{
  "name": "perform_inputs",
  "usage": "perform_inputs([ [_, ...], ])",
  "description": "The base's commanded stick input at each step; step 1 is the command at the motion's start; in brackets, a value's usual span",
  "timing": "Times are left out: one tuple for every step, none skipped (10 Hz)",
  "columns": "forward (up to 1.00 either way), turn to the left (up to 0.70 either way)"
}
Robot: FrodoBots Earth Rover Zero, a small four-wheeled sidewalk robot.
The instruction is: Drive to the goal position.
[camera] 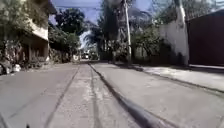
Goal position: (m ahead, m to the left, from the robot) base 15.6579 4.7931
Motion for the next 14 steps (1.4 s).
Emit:
perform_inputs([
  [1.0, 0.15],
  [1.0, 0.15],
  [1.0, 0.15],
  [1.0, 0.16],
  [1.0, 0.16],
  [1.0, 0.16],
  [1.0, 0.16],
  [1.0, 0.16],
  [1.0, 0.16],
  [1.0, 0.16],
  [1.0, 0.16],
  [1.0, 0.16],
  [1.0, 0.14],
  [1.0, -0.08],
])
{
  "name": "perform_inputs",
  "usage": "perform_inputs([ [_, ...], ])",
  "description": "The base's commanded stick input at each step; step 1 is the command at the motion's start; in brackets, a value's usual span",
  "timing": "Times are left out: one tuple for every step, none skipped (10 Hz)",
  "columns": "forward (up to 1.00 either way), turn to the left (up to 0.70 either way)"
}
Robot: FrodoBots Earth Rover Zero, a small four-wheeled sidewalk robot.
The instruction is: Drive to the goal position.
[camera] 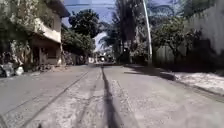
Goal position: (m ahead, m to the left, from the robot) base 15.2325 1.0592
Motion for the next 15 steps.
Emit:
perform_inputs([
  [1.0, -0.24],
  [1.0, -0.24],
  [1.0, -0.24],
  [1.0, -0.24],
  [1.0, -0.24],
  [1.0, -0.24],
  [1.0, -0.24],
  [1.0, -0.24],
  [1.0, -0.24],
  [1.0, -0.22],
  [1.0, 0.07],
  [1.0, 0.16],
  [1.0, 0.16],
  [1.0, 0.16],
  [1.0, 0.16],
])
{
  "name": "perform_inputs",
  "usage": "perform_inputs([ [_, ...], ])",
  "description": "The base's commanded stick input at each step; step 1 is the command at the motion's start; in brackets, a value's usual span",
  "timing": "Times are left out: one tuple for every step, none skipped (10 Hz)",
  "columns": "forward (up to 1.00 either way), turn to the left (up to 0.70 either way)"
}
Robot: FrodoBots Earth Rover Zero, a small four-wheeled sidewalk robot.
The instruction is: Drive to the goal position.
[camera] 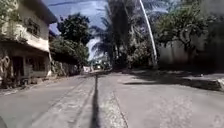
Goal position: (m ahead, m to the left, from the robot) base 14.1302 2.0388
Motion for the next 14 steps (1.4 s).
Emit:
perform_inputs([
  [1.0, 0.16],
  [1.0, 0.16],
  [1.0, 0.16],
  [1.0, 0.16],
  [1.0, 0.16],
  [1.0, 0.16],
  [1.0, 0.16],
  [1.0, 0.16],
  [1.0, 0.16],
  [1.0, -0.23],
  [1.0, -0.24],
  [1.0, -0.24],
  [1.0, -0.24],
  [1.0, -0.24],
])
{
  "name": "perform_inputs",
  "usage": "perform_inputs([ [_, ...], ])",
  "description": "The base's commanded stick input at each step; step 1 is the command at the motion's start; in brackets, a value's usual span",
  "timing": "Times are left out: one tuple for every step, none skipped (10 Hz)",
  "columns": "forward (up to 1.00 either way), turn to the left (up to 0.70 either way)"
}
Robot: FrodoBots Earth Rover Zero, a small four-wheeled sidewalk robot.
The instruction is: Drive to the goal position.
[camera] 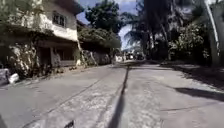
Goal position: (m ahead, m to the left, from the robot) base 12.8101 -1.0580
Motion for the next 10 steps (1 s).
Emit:
perform_inputs([
  [1.0, -0.24],
  [1.0, -0.24],
  [1.0, -0.24],
  [1.0, -0.24],
  [1.0, -0.24],
  [1.0, -0.24],
  [1.0, -0.24],
  [1.0, -0.24],
  [1.0, -0.24],
  [1.0, -0.24],
])
